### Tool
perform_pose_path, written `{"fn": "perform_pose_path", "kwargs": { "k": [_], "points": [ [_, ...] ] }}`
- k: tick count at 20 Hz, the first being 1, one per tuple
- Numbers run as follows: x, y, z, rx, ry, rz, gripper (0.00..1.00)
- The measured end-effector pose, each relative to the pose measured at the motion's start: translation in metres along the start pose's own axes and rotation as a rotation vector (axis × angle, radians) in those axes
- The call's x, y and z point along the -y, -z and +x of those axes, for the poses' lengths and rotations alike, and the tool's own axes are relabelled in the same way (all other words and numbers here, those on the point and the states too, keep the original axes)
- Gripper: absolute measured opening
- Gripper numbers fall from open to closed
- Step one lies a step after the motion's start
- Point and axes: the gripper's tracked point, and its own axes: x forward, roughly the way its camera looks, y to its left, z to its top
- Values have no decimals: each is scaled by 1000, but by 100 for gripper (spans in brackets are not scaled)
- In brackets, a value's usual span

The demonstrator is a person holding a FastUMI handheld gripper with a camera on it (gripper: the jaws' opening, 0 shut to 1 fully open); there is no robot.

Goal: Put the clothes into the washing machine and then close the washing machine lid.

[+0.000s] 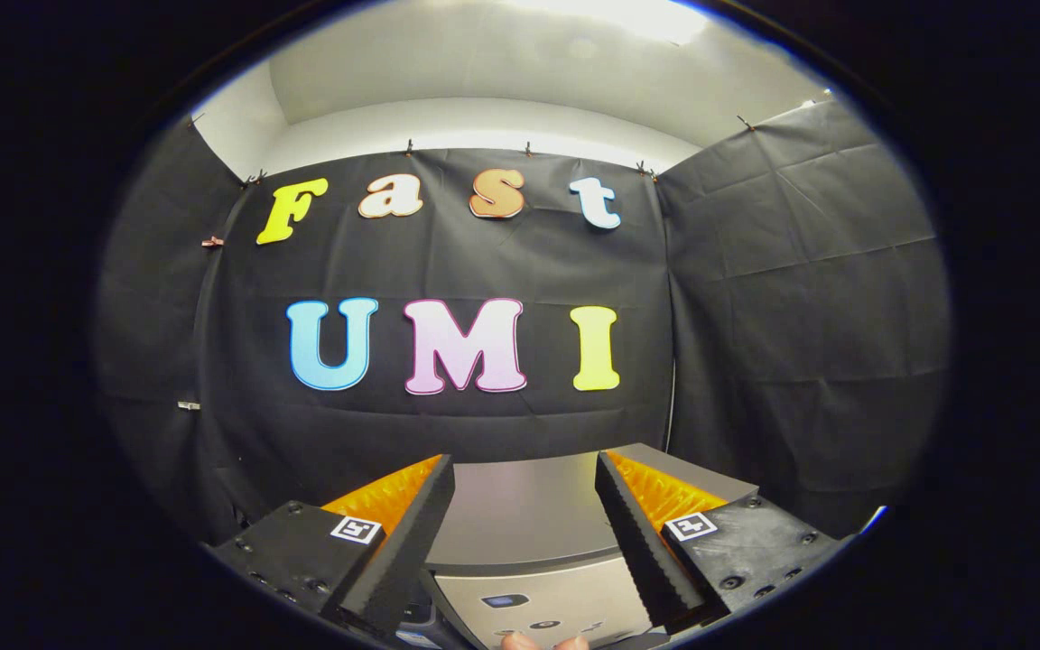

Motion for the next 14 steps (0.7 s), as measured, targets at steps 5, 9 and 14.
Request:
{"fn": "perform_pose_path", "kwargs": {
  "k": [5, 9, 14],
  "points": [
    [14, 14, 5, -39, 35, 54, 98],
    [13, 8, 3, -21, 41, 28, 98],
    [5, 0, 0, -4, 24, -14, 98]
  ]
}}
